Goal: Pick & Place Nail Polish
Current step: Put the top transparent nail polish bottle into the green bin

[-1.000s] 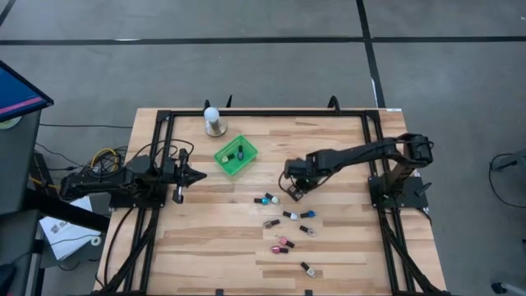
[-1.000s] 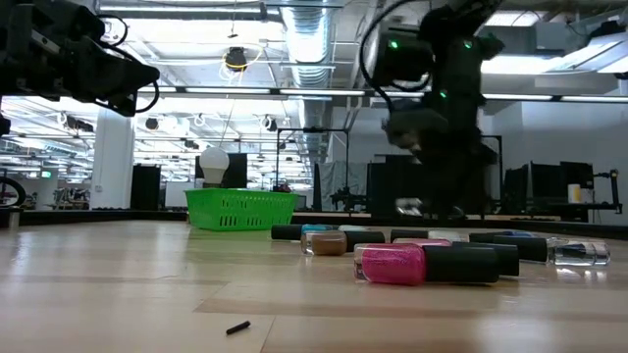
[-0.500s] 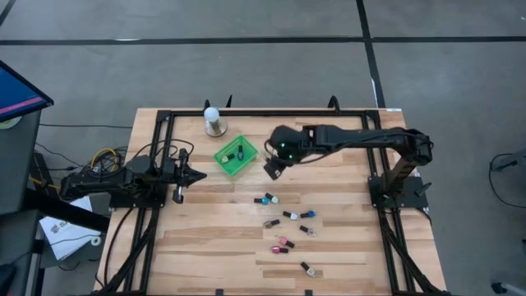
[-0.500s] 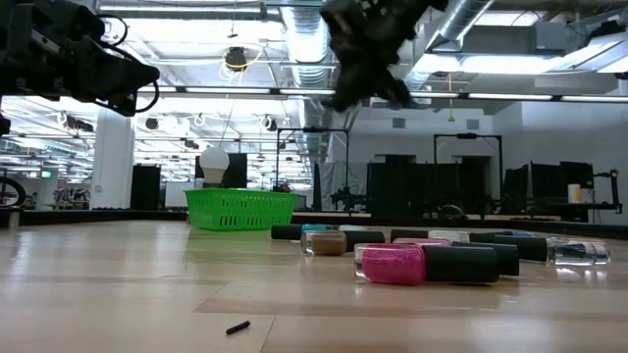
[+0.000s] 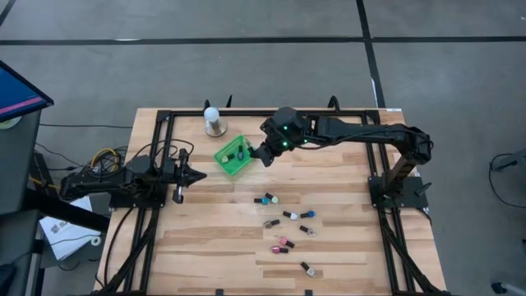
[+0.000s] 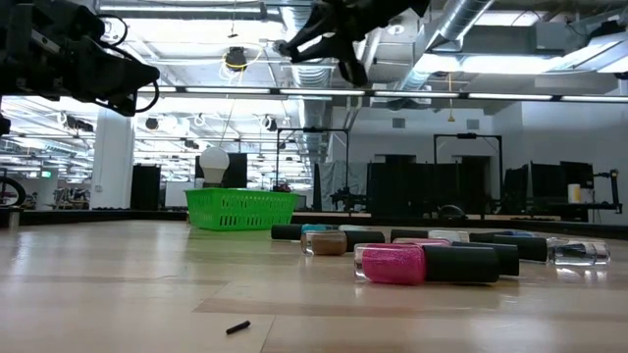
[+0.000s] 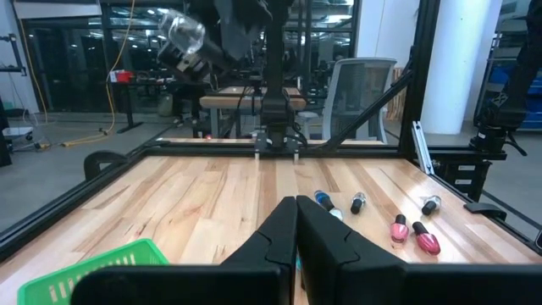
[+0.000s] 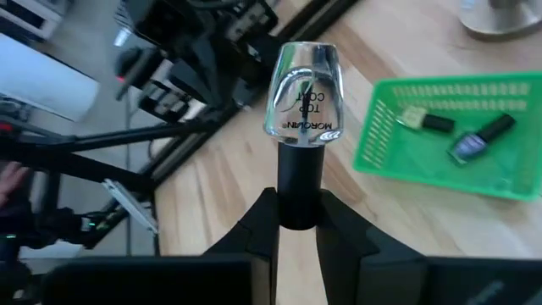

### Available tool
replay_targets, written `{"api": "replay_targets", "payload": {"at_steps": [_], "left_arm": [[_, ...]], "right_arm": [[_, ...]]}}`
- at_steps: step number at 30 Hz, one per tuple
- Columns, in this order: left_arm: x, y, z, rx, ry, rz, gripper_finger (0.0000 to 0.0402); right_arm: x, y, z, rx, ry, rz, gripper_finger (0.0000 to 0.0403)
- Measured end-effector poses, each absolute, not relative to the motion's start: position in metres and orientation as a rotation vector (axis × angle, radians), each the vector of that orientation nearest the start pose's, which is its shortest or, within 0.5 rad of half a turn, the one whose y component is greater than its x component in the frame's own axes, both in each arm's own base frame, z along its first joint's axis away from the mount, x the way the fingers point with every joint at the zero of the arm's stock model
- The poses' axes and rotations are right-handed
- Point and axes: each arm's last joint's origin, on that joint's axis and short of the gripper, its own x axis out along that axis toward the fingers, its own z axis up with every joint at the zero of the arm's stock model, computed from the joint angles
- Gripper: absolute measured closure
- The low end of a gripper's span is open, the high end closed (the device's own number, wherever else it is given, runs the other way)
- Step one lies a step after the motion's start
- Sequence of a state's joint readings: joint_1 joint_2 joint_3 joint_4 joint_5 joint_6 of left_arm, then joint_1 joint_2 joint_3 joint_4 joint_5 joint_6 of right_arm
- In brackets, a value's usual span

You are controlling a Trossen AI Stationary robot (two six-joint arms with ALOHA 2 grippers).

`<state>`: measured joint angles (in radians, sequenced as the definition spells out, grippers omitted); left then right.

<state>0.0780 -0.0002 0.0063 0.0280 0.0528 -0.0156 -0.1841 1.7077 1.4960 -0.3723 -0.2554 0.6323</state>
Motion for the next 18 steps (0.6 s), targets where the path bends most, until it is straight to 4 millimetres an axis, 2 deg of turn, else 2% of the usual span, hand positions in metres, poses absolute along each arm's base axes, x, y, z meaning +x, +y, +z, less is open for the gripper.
{"api": "replay_targets", "payload": {"at_steps": [4, 10, 12, 14, 16, 18], "left_arm": [[0.097, 0.006, 0.168, -0.013, -0.035, 0.025, 0.04], [0.097, 0.006, 0.168, -0.013, -0.036, 0.024, 0.04], [0.097, 0.006, 0.168, -0.013, -0.036, 0.025, 0.04], [0.097, 0.006, 0.168, -0.013, -0.036, 0.024, 0.04], [0.097, 0.006, 0.168, -0.013, -0.037, 0.025, 0.04], [0.097, 0.006, 0.168, -0.013, -0.037, 0.024, 0.04]], "right_arm": [[0.386, -0.068, 0.323, 0.768, 0.531, -0.073, 0.0361], [0.398, -0.076, 0.315, 0.794, 0.488, -0.043, 0.0361], [0.399, -0.079, 0.308, 0.799, 0.509, -0.06, 0.0361], [0.408, -0.085, 0.302, 0.769, 0.468, -0.069, 0.0361], [0.407, -0.09, 0.292, 0.765, 0.515, -0.098, 0.0361], [0.417, -0.097, 0.285, 0.729, 0.483, -0.113, 0.0361]]}}
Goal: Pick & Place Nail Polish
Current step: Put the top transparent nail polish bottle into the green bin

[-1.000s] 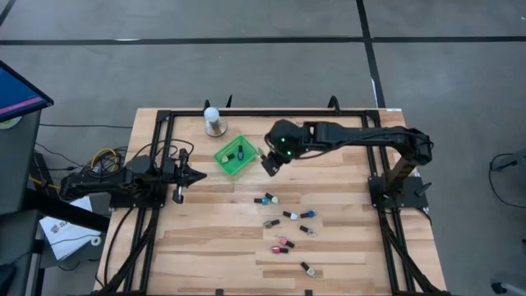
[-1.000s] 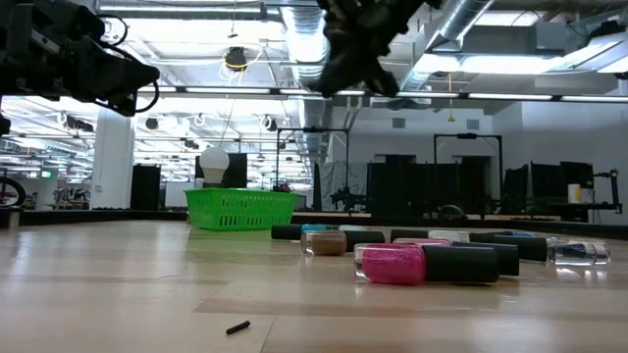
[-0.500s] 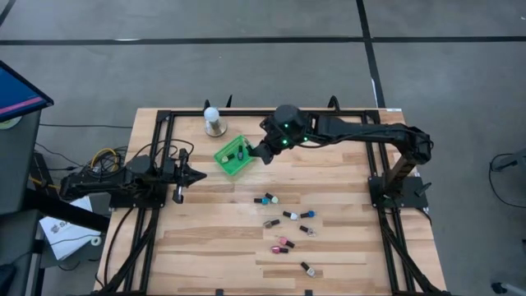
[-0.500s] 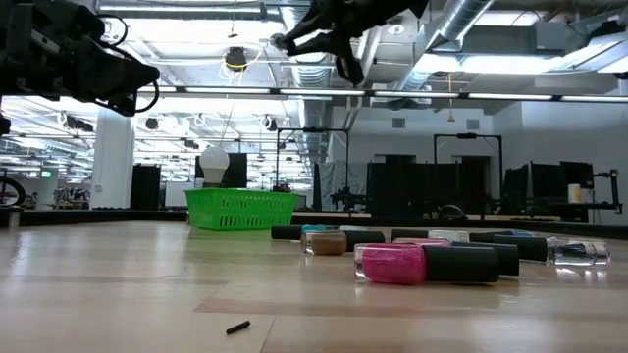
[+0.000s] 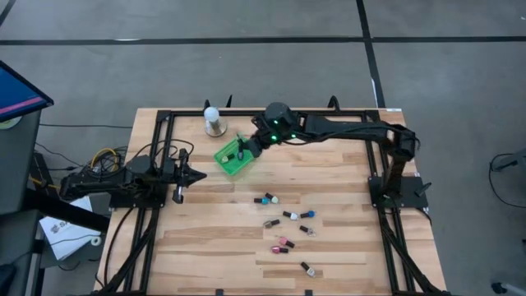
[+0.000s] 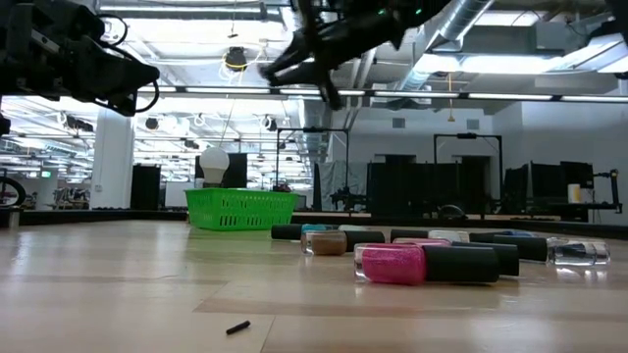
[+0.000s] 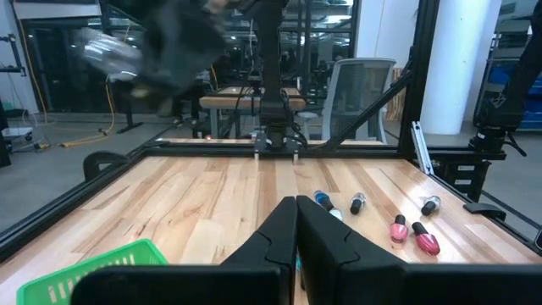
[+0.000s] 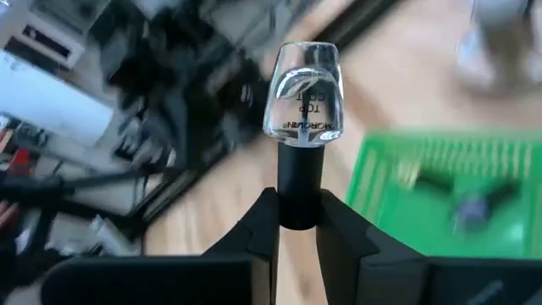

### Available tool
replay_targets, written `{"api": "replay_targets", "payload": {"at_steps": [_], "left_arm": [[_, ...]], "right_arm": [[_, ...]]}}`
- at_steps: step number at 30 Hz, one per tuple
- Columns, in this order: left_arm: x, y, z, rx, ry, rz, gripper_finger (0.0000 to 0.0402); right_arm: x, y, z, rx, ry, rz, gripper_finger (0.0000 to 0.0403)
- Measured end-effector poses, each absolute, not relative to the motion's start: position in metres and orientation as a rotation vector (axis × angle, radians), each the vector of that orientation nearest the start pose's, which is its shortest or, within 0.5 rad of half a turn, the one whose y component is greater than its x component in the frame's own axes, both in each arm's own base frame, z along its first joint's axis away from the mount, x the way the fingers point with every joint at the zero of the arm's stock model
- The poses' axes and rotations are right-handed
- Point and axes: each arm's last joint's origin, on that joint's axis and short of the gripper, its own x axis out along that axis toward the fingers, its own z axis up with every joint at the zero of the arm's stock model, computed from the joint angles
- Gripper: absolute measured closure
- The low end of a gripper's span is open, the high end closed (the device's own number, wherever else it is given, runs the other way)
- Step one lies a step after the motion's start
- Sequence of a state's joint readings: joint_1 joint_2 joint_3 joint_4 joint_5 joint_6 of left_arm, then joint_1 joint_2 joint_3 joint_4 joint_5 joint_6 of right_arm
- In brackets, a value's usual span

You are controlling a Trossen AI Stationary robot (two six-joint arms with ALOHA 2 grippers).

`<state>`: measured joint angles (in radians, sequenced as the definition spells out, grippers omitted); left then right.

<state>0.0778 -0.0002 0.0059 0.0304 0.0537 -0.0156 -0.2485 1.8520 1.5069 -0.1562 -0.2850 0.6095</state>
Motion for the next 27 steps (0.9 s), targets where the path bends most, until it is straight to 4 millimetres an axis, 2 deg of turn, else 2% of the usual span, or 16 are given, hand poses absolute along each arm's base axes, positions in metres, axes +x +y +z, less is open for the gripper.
{"api": "replay_targets", "payload": {"at_steps": [3, 9, 17, 27], "left_arm": [[0.097, 0.006, 0.169, -0.013, -0.037, 0.024, 0.04], [0.097, 0.006, 0.169, -0.013, -0.037, 0.025, 0.04], [0.097, 0.006, 0.169, -0.013, -0.038, 0.025, 0.04], [0.097, 0.006, 0.169, -0.013, -0.04, 0.024, 0.04]], "right_arm": [[0.421, -0.104, 0.269, 0.687, 0.562, -0.141, 0.0361], [0.453, -0.109, 0.258, 0.546, 0.594, -0.119, 0.0361], [0.484, -0.106, 0.246, 0.34, 0.783, -0.163, 0.0361], [0.513, -0.098, 0.215, 0.174, 0.961, -0.139, 0.0361]]}}
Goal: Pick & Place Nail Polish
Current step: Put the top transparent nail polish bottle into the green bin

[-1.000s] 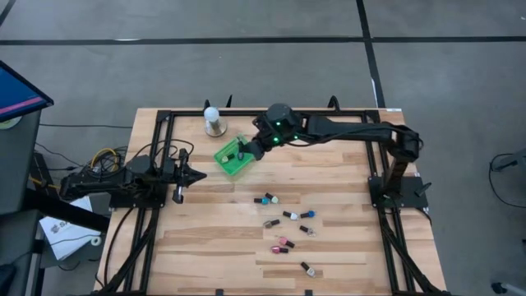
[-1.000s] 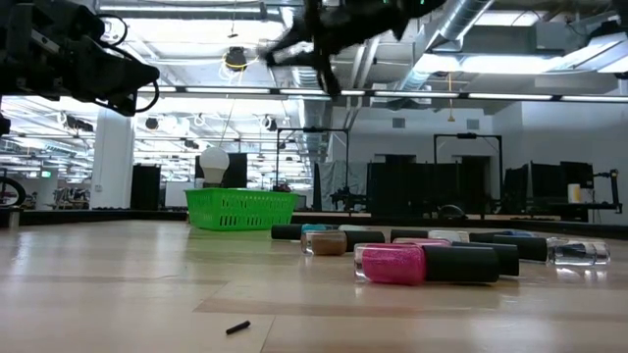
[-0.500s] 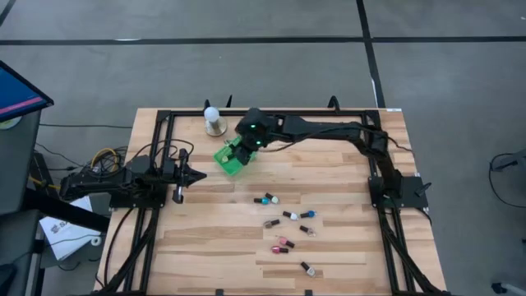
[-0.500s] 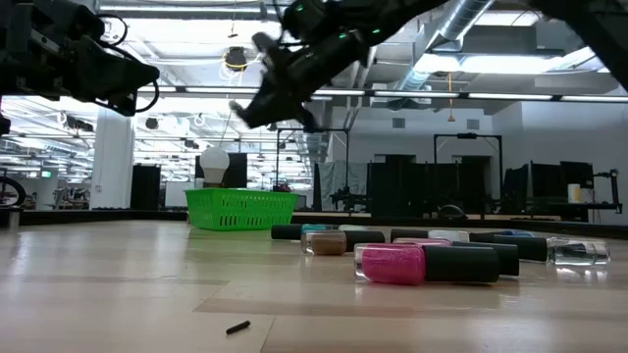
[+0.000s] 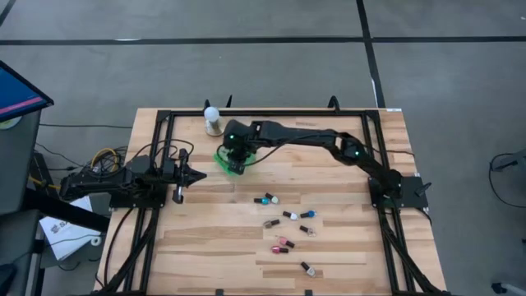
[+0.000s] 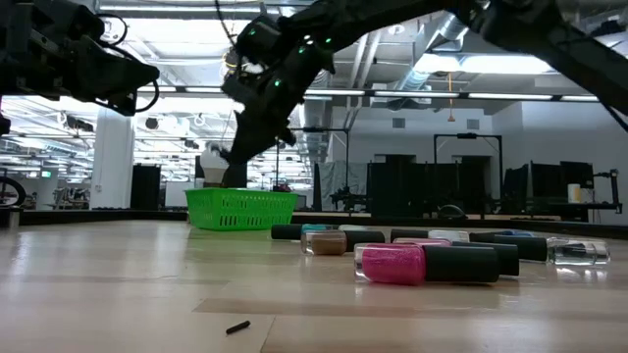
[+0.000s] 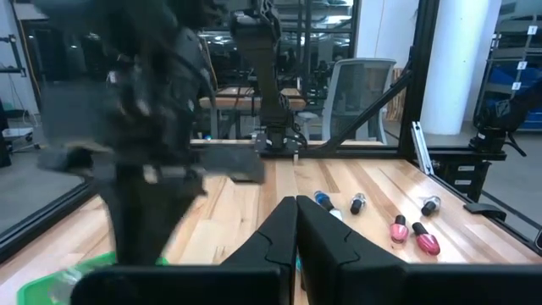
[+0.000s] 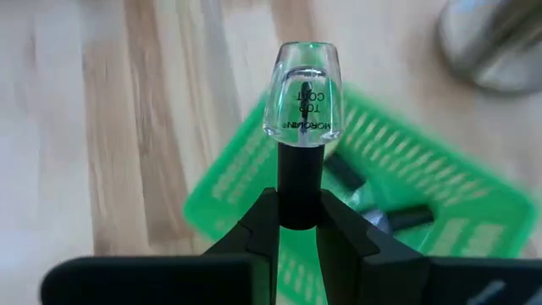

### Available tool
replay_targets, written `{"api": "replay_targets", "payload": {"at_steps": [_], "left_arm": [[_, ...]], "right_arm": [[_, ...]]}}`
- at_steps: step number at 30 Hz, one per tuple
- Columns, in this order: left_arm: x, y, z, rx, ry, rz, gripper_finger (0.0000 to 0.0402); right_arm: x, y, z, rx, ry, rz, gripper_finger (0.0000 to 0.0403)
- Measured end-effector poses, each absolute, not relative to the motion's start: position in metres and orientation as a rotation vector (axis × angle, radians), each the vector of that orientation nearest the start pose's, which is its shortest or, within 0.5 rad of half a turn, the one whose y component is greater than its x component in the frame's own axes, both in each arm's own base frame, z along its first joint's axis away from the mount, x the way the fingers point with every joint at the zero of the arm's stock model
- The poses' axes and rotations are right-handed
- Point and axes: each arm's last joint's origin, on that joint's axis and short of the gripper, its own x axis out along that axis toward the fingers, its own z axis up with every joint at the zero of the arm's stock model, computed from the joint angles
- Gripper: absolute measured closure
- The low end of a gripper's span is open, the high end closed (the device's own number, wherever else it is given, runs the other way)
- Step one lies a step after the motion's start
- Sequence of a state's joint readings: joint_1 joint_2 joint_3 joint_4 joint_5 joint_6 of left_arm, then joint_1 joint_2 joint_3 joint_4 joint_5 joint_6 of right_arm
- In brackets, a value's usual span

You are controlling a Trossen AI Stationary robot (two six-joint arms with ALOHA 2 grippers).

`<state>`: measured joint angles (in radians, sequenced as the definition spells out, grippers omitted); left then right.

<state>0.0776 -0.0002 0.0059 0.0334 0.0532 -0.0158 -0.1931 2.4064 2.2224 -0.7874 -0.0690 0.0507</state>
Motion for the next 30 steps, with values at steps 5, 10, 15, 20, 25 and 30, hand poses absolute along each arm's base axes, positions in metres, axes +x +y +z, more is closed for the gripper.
{"api": "replay_targets", "payload": {"at_steps": [5, 10, 15, 20, 25, 30], "left_arm": [[0.097, 0.006, 0.169, -0.013, -0.04, 0.024, 0.04], [0.097, 0.006, 0.169, -0.013, -0.041, 0.024, 0.04], [0.097, 0.006, 0.169, -0.013, -0.042, 0.024, 0.04], [0.097, 0.006, 0.169, -0.013, -0.043, 0.024, 0.04], [0.097, 0.006, 0.169, -0.013, -0.043, 0.024, 0.04], [0.097, 0.006, 0.169, -0.013, -0.044, 0.025, 0.04]], "right_arm": [[0.521, -0.094, 0.201, 0.162, 0.984, -0.126, 0.0361], [0.521, -0.095, 0.2, 0.164, 0.993, -0.129, 0.0361], [0.52, -0.098, 0.2, 0.123, 0.996, -0.163, 0.0361], [0.52, -0.097, 0.2, 0.047, 1.01, -0.163, 0.0361], [0.519, -0.097, 0.199, 0.002, 1.02, -0.158, 0.0361], [0.521, -0.098, 0.192, 0.0, 1.026, -0.161, 0.036]]}}
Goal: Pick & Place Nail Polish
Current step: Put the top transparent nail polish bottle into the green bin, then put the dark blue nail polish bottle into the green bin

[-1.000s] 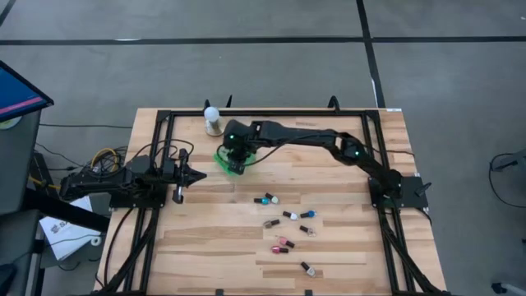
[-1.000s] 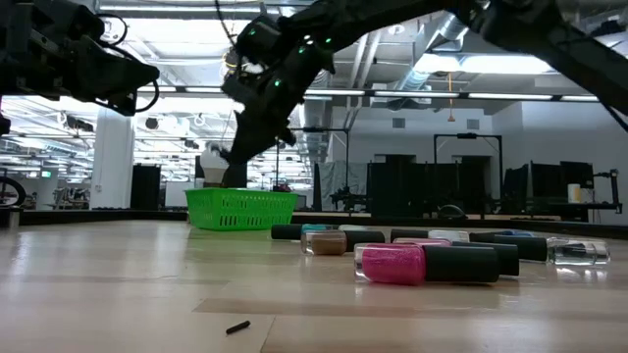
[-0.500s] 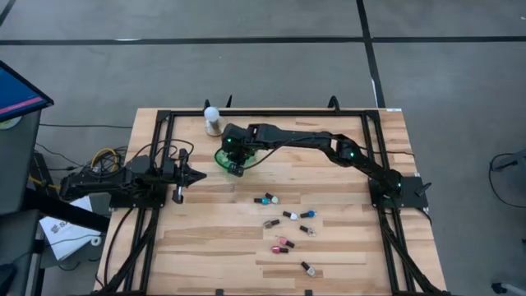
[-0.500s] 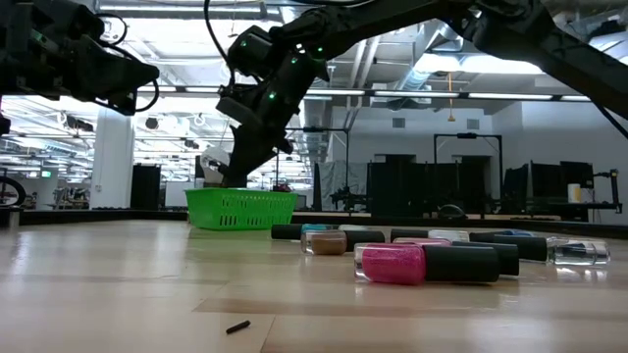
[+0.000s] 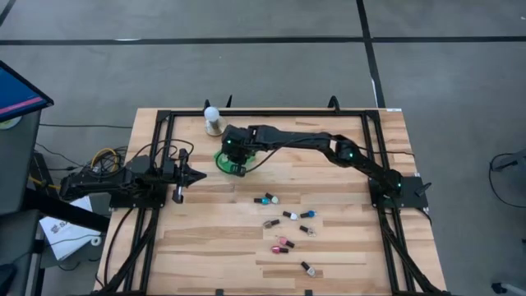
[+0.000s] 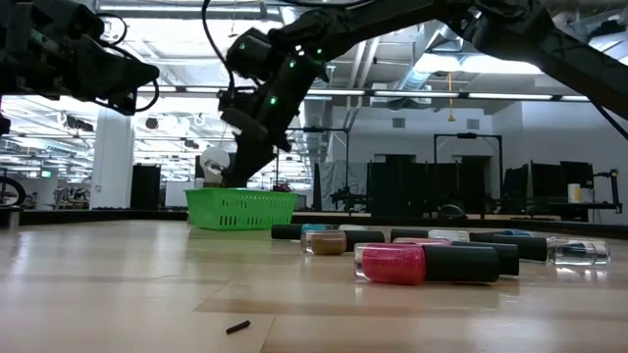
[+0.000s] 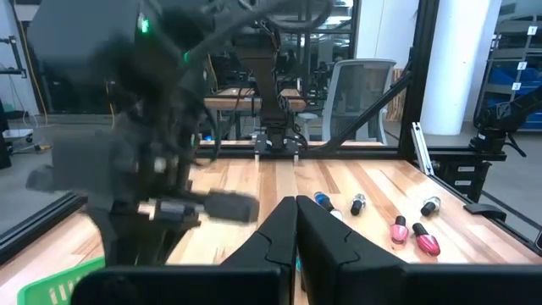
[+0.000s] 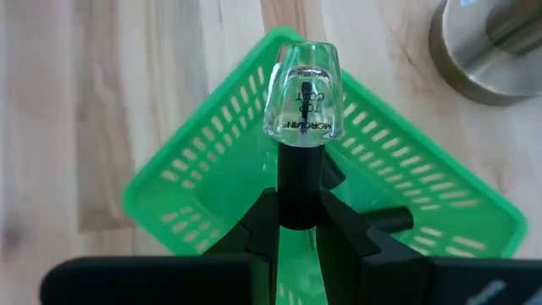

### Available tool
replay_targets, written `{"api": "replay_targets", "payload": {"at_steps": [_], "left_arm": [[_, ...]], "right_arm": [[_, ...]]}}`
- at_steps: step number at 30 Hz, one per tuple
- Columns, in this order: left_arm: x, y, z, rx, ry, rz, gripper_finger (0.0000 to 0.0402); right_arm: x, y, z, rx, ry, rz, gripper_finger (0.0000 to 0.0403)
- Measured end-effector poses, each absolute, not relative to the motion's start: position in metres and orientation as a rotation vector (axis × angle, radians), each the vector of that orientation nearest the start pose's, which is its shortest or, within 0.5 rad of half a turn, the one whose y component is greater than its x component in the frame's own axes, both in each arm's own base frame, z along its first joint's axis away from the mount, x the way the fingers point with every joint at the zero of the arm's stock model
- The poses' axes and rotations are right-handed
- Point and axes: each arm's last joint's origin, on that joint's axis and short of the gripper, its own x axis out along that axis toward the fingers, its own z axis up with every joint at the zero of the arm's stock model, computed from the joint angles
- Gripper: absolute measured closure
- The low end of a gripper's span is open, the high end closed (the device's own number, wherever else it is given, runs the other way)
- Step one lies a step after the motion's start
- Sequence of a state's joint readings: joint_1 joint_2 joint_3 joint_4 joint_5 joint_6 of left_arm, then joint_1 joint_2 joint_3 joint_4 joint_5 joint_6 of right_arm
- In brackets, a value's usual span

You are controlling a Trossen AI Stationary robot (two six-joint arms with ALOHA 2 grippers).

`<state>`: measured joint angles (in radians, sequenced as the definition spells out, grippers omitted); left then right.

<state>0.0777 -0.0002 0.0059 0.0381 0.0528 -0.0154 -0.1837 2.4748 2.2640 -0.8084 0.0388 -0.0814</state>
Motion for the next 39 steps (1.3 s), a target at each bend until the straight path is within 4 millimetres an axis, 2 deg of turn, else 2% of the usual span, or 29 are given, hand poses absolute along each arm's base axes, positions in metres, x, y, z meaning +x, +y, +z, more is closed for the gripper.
{"api": "replay_targets", "payload": {"at_steps": [7, 16, 30, 32, 35, 39], "left_arm": [[0.097, 0.006, 0.169, -0.013, -0.044, 0.024, 0.04], [0.097, 0.006, 0.169, -0.013, -0.044, 0.025, 0.04], [0.097, 0.006, 0.169, -0.013, -0.045, 0.025, 0.04], [0.097, 0.006, 0.169, -0.013, -0.045, 0.025, 0.04], [0.097, 0.006, 0.169, -0.013, -0.044, 0.025, 0.04], [0.097, 0.006, 0.169, -0.013, -0.045, 0.025, 0.04]], "right_arm": [[0.521, -0.099, 0.17, 0.001, 1.1, -0.171, 0.0358], [0.522, -0.099, 0.164, -0.008, 1.105, -0.165, 0.0353], [0.522, -0.099, 0.165, -0.006, 1.108, -0.165, 0.0277], [0.521, -0.099, 0.172, -0.005, 1.109, -0.166, 0.0259], [0.52, -0.102, 0.194, -0.003, 1.096, -0.172, 0.0223], [0.5, -0.101, 0.229, 0.05, 1.11, -0.197, 0.0171]]}}
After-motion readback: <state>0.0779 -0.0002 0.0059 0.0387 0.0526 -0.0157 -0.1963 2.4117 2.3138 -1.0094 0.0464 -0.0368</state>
